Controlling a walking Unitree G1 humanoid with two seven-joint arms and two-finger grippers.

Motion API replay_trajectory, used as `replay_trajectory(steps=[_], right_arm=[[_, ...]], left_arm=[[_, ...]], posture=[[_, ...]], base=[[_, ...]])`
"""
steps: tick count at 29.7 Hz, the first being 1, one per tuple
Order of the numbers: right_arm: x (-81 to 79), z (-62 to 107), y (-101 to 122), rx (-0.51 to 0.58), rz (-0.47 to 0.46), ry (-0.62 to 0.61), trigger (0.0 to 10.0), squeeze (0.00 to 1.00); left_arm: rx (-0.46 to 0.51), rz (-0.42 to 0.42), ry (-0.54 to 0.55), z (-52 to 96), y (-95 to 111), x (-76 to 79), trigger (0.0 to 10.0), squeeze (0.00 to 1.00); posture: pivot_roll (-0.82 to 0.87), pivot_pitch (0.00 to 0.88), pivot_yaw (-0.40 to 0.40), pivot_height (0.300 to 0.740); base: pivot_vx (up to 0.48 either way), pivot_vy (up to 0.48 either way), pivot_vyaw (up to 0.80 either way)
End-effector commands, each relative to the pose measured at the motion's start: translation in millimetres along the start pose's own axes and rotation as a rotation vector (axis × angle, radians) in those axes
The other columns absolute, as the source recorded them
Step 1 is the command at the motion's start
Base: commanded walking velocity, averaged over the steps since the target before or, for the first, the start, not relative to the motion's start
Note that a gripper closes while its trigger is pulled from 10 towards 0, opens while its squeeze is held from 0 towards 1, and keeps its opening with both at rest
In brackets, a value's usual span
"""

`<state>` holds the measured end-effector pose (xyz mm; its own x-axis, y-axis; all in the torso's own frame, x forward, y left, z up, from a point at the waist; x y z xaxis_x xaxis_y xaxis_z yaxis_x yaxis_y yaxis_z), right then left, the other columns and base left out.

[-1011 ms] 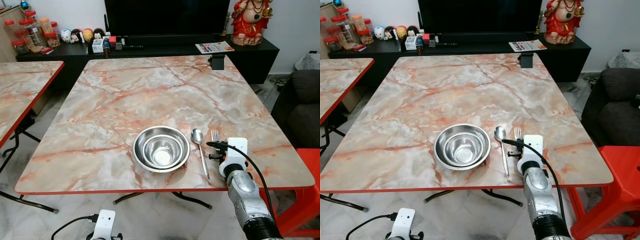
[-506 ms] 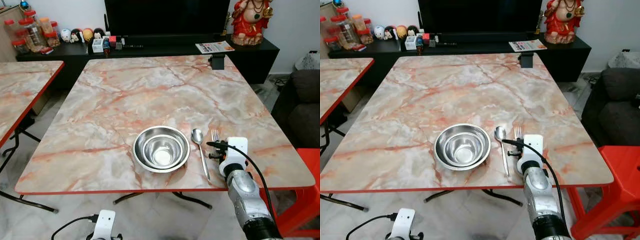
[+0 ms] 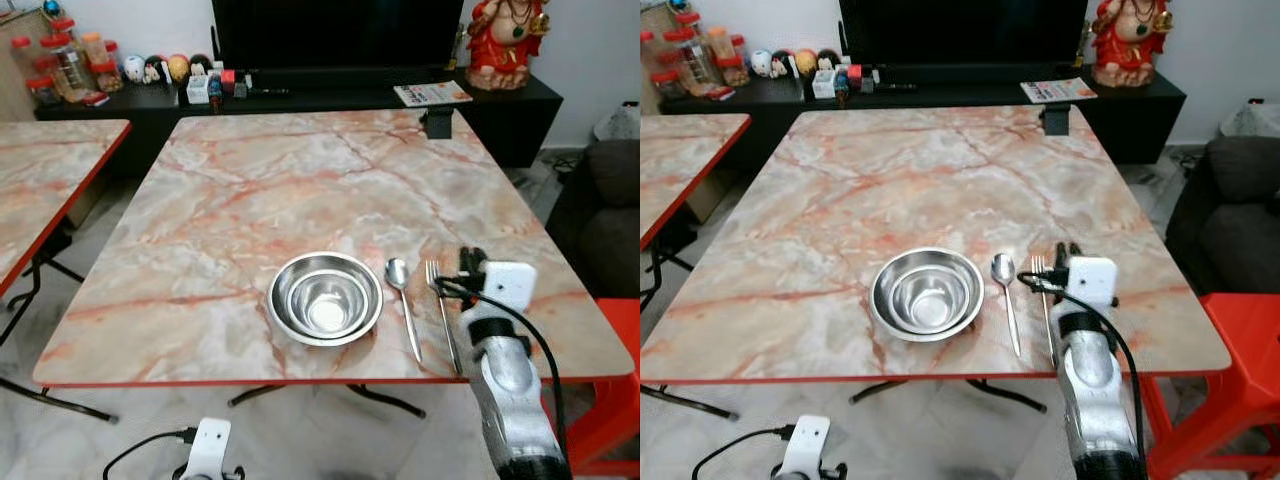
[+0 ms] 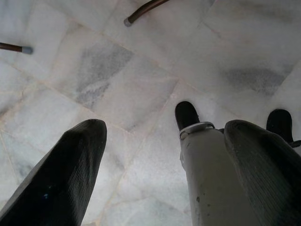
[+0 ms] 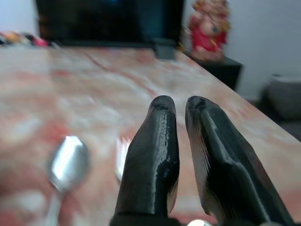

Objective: Setting the table

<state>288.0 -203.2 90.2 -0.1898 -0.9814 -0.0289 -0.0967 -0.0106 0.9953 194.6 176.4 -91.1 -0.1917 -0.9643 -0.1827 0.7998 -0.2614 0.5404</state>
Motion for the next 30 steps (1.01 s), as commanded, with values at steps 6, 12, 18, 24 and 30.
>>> replay_trajectory(steps=[6,12,18,24,30], right_arm=[[48.0,31.5,-7.9,-0.015,0.064,-0.304,10.0,0.0],[97.3,67.9,-27.0,-0.112,0.118,-0.636,10.0,0.0],[122.6,100.1,-51.3,-0.254,0.086,-0.875,10.0,0.0],[126.7,115.9,-81.2,-0.409,-0.013,-0.948,10.0,0.0],[110.9,114.8,-123.4,-0.644,-0.181,-0.843,10.0,0.0]], left_arm=[[-0.01,-0.011,0.001,0.4,-2.9,-2.4,10.0,0.0],[-0.014,-0.018,-0.006,0.6,-4.5,-1.6,10.0,0.0],[-0.007,-0.017,-0.005,0.3,-2.4,-2.1,10.0,0.0],[-0.007,-0.018,-0.007,0.3,-2.2,-2.6,10.0,0.0],[-0.009,-0.026,-0.009,0.2,-1.9,-2.6,10.0,0.0]], posture=[[-0.11,0.0,0.036,0.74],[-0.12,0.0,0.045,0.74],[-0.12,0.0,0.045,0.74],[-0.12,0.0,0.05,0.74],[-0.11,0.0,0.055,0.74]], base=[[0.0,0.0,0.0],[0.0,0.0,0.0],[0.0,0.0,0.0],[0.0,0.0,0.0],[0.0,0.0,0.0]])
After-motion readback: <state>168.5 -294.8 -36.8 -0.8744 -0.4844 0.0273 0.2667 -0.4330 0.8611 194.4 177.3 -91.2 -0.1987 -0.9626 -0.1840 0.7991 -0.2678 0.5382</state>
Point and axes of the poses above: a point about 5 cm out from each wrist's last joint towards the gripper, its own z axis pointing back from the gripper into the wrist, its own y axis along the axis of the wrist's last joint, x = y × z, the point moved 1 cm from there along -z, pointing out of the wrist towards the gripper, and after that the axes turned 8 degrees about -z, right-handed, at the moved point
